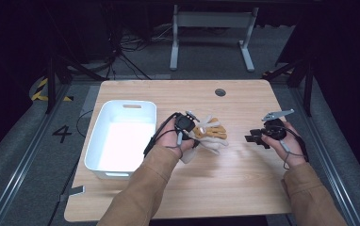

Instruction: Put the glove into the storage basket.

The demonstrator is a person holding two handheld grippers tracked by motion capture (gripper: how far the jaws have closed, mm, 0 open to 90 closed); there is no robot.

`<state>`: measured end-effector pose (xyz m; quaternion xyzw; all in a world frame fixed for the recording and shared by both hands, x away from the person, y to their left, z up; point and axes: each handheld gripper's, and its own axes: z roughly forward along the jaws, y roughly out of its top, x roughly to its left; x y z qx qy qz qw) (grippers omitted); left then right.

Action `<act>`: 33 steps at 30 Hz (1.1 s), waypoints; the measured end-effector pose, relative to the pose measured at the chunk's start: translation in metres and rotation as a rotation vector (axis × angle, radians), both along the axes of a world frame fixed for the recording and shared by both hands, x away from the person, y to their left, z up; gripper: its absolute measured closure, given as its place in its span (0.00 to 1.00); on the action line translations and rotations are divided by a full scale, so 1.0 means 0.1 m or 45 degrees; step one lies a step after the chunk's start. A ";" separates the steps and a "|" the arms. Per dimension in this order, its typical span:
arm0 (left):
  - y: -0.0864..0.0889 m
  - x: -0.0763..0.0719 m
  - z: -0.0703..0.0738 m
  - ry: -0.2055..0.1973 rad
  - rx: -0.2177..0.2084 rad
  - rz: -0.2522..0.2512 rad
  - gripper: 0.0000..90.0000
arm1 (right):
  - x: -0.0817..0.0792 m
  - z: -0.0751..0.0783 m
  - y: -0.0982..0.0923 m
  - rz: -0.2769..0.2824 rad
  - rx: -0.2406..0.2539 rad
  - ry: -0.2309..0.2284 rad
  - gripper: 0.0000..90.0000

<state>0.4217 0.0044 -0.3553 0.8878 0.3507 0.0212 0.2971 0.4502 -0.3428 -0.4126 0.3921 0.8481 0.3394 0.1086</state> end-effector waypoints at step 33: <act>0.30 0.51 0.11 0.070 0.010 0.307 0.77 | -0.03 0.03 -0.09 0.000 0.077 0.018 0.62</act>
